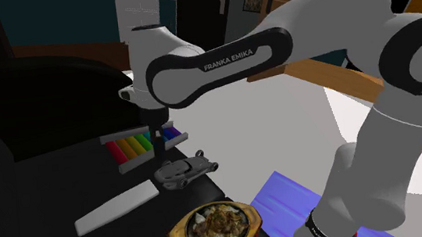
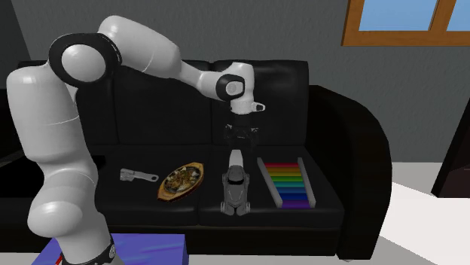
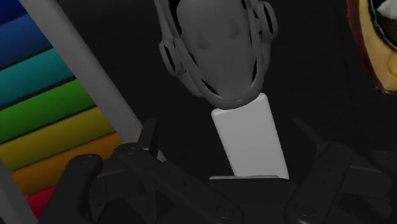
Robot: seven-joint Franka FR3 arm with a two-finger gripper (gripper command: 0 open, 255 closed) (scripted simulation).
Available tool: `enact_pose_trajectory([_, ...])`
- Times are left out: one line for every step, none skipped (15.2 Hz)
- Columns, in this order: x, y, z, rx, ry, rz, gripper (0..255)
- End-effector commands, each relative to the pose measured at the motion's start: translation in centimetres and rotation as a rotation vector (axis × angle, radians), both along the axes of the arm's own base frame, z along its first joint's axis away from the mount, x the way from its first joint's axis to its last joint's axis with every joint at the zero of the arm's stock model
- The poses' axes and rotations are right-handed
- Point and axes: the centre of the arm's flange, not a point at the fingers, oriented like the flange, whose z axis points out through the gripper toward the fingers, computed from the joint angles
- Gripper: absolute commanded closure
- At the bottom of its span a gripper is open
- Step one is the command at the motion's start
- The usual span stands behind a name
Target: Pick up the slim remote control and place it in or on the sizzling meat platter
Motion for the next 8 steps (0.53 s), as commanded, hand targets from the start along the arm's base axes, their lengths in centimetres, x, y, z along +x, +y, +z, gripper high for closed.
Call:
enact_pose_trajectory([0.1, 2.2, -1.0, 0.0, 0.002, 0.062, 0])
enact_pose_trajectory([0.3, 3.3, -1.6, 0.0, 0.003, 0.092, 0])
enact_pose_trajectory([0.4, 4.5, -2.3, 0.0, 0.005, 0.122, 0])
enact_pose_trajectory([0.5, 5.6, -2.9, 0.0, 0.006, 0.152, 0])
enact_pose_trajectory([0.6, 6.8, -3.5, 0.0, 0.007, 0.182, 0])
enact_pose_trajectory([0.6, 7.9, -4.2, 0.0, 0.008, 0.212, 0])
enact_pose_trajectory([0.6, 9.1, -4.8, 0.0, 0.01, 0.242, 0])
enact_pose_trajectory([0.5, 10.2, -5.5, 0.0, 0.011, 0.272, 0])
